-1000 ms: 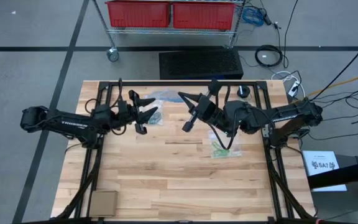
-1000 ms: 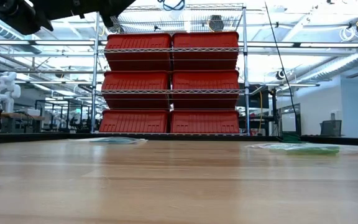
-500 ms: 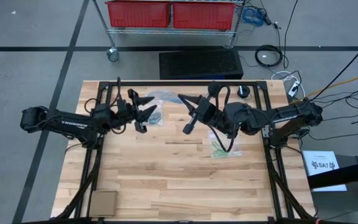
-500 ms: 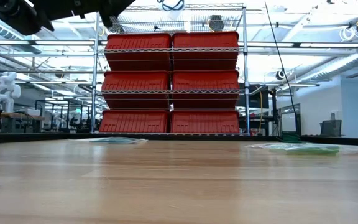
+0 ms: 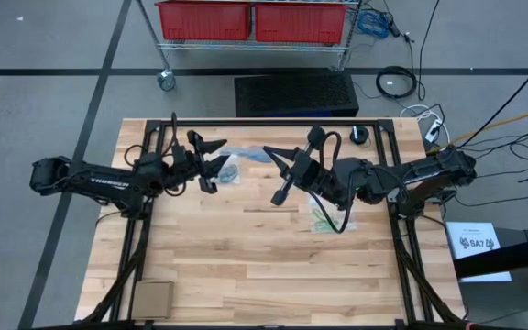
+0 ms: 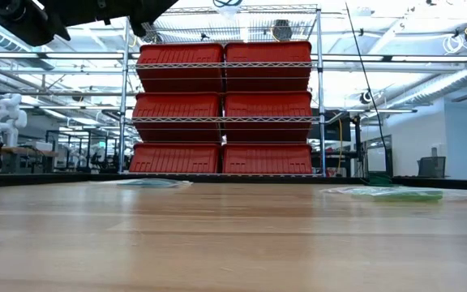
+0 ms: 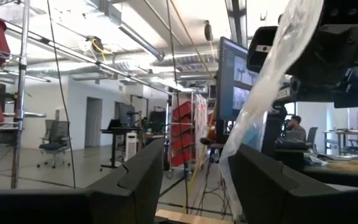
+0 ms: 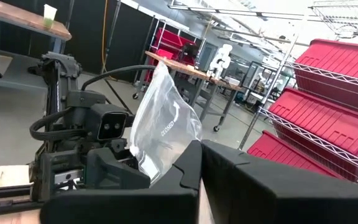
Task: Sort rubber bands
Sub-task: Close the center zip lock bag
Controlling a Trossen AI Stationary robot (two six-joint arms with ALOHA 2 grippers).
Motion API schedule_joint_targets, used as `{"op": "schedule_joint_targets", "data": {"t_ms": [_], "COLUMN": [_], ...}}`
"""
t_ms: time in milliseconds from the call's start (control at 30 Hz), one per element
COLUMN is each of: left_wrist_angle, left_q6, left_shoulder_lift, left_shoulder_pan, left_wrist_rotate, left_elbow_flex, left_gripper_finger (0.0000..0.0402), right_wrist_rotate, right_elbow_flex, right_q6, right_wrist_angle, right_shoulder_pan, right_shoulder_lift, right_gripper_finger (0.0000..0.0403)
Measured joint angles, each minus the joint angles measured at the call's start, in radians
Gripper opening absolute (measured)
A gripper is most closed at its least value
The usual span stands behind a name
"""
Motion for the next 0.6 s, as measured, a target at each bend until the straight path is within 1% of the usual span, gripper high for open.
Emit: {"op": "schedule_joint_targets", "data": {"t_ms": [33,133,200,233,300,400,433,500,600], "left_wrist_angle": [0.000,0.000,0.000,0.000,0.002,0.001,0.001,-0.012,-0.097], "left_q6": [0.000,-0.003,-0.003,-0.001,0.003,0.017,0.024,0.028,0.032], "left_shoulder_lift": [0.000,0.000,0.000,0.000,0.000,0.000,0.000,0.000,-0.010], "left_shoulder_pan": [0.000,0.001,0.000,0.000,0.000,0.001,0.000,-0.001,0.000], "left_wrist_rotate": [0.011,0.083,0.100,0.106,0.140,0.224,0.245,0.262,0.261], "left_elbow_flex": [0.000,0.000,0.000,0.000,0.000,0.000,0.000,0.000,0.000], "left_gripper_finger": [0.0185,0.0179,0.0161,0.0146,0.0103,0.0025,0.0013,0.0009,0.0005], "right_wrist_rotate": [0.000,0.000,-0.003,-0.003,-0.007,-0.008,-0.008,-0.008,-0.006], "right_elbow_flex": [0.000,0.000,0.000,0.000,0.000,0.000,0.000,0.000,0.000], "right_q6": [0.000,0.000,0.003,0.006,0.020,0.064,0.084,0.134,0.220], "right_wrist_angle": [0.000,0.000,-0.003,-0.007,-0.026,-0.082,-0.111,-0.192,-0.344], "right_shoulder_pan": [-0.001,-0.001,-0.001,-0.001,-0.001,-0.007,-0.010,-0.018,-0.029], "right_shoulder_lift": [0.000,0.000,0.000,0.000,0.000,0.001,0.001,0.002,0.000], "right_gripper_finger": [0.0000,0.0000,0.0000,0.0000,0.0000,0.0000,0.0000,0.0000,0.0008]}}
